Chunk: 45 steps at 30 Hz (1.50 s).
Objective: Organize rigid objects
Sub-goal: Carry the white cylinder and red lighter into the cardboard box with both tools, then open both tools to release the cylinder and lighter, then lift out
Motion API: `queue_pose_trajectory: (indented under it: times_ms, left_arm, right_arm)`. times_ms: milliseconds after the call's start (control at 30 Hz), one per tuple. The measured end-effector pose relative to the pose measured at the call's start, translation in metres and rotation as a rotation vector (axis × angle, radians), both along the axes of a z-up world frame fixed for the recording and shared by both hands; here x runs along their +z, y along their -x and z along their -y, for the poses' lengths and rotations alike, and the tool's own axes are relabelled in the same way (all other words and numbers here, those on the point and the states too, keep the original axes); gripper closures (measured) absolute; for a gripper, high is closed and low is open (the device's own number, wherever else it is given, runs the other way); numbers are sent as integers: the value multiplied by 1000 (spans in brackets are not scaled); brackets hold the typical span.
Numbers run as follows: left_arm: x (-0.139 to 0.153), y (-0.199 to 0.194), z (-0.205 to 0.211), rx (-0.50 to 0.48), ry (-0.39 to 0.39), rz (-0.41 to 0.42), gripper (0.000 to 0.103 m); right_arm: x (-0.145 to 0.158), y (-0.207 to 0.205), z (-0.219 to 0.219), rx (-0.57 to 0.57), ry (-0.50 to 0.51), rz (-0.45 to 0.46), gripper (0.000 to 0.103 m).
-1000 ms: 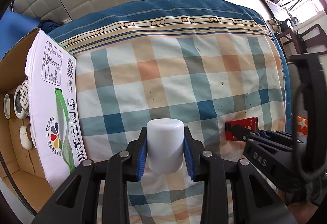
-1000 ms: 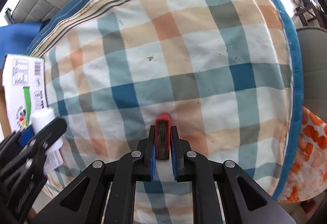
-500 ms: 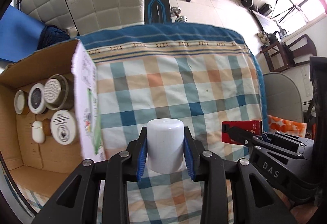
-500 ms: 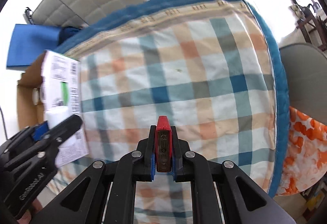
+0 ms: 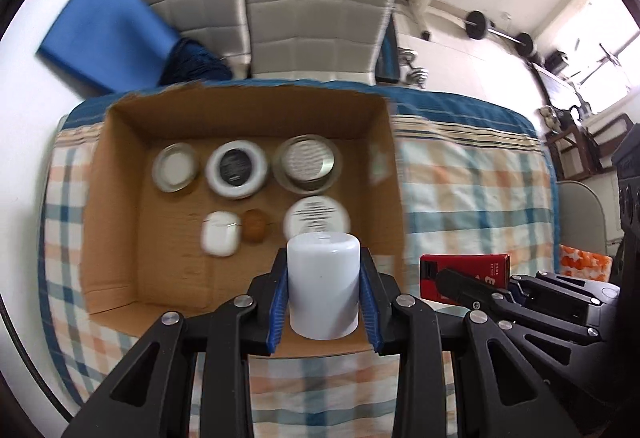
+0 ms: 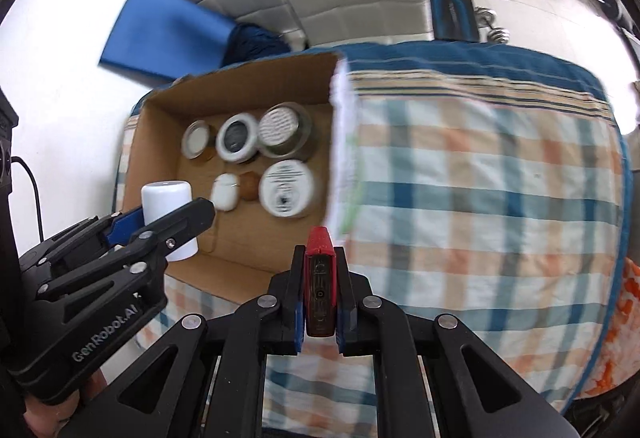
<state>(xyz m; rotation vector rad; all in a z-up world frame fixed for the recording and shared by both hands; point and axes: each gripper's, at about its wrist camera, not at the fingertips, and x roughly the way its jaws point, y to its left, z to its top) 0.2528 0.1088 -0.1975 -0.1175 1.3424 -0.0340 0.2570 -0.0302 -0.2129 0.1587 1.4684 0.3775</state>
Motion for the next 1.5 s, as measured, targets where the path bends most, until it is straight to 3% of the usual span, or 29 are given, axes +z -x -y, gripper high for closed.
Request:
queue_pose_trajectory:
  times_ms: [100,333,533,733,800,867,1000,1100,1133,1167,1333,1400,1467,1500]
  left_arm:
    - [-17,5,-40,43,-23,-29,74]
    - [-61,7,-99,102,-40,-101,74]
    - [-95,3,-120,102,-41,-154,74]
    - [-120,-8,-131,97,-18,-191,74]
    - [-126,-13,-133,93,-11,-198,74]
    - [-132,-17,-134,89,-3,-213,74]
    - [-143,-23,-137,83,1,-256,73]
    - [-146,-25,-143,103,1,-264,52]
    - [-145,-25,-144,109,-2,-261,39]
    - [-143,-24,-146,121,-9,-252,31]
    - [-133,-20,-151,148,-49,-235,18]
    - [-126,-18,-152,154,-63,-220,16]
    - [-118,-14,-150,153,-81,-201,2]
    - [-113,-12,-150,152,-87,-184,1]
  right_arm:
    - [-26,3,-43,18,-18,-55,91]
    - [-84,4,-102,17,65,-101,91]
    - [-114,2,-126,49,203,-86,91]
    - [-134,-6,-130,41,232,-129,90]
    - [-134,-10,-130,34,241,-127,88]
    - [-133,-14,-131,26,260,-121,77]
    - [-130,-22,-130,11,265,-118,64]
    - [-130,-26,-130,14,282,-112,61]
    - [-129,-26,-130,16,286,-109,59]
    - [-129,-26,-131,17,295,-108,53]
    - [-127,-23,-133,3,315,-105,21]
    - [-126,-23,-132,-4,309,-107,17]
    - [-121,-20,-132,-9,311,-100,13]
    - [-120,-19,-132,-10,314,-94,12]
